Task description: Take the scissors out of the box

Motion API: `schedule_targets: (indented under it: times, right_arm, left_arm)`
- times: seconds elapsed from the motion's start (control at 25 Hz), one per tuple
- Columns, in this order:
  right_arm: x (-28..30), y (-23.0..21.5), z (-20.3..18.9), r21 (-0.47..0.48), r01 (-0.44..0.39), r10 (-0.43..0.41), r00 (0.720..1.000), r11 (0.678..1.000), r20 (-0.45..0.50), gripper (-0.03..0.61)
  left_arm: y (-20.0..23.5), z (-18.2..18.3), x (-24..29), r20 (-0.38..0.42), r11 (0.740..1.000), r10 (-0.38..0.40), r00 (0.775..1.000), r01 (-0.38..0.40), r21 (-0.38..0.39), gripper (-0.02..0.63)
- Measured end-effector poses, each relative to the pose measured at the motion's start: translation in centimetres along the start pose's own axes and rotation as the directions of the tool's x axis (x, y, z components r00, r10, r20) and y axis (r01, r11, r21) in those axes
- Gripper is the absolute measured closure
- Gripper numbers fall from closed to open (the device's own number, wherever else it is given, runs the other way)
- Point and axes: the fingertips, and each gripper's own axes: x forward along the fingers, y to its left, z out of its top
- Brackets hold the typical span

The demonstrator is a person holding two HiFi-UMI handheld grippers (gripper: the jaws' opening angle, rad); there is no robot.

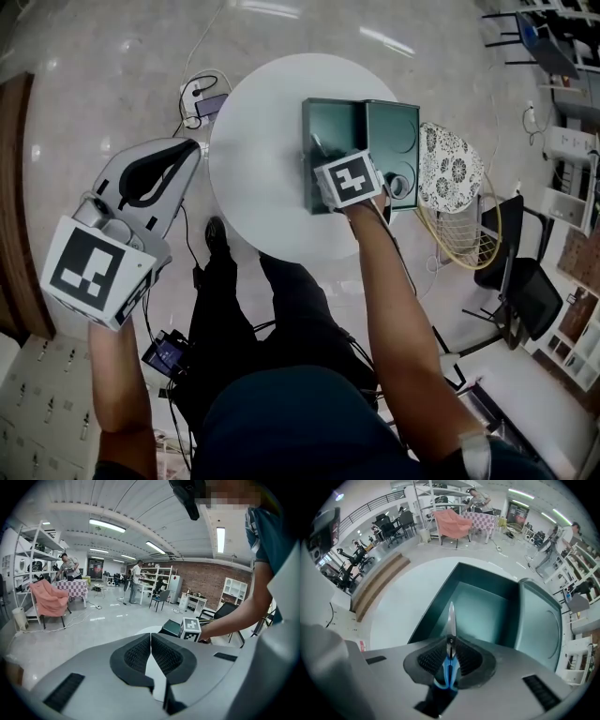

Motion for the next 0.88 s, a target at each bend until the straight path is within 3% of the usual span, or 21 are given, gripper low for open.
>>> schedule_targets:
  times: [0.48, 0.88]
  right_arm:
    - [-10.1, -1.0, 2.4, 0.033, 0.064, -0.070, 0.966, 0.997, 0.248, 0.500]
    - [-20.5, -2.0, 3.8, 0.062, 0.079, -0.099, 0.889, 0.995, 0.447, 0.500]
  left_arm:
    - [-2.8, 5.6, -2.9, 0.028, 0.997, -0.018, 0.999, 0.015, 0.079, 0.592]
    - [-5.8, 11.1, -4.8, 0.050, 0.986, -0.048, 0.998, 0.040, 0.159, 0.592]
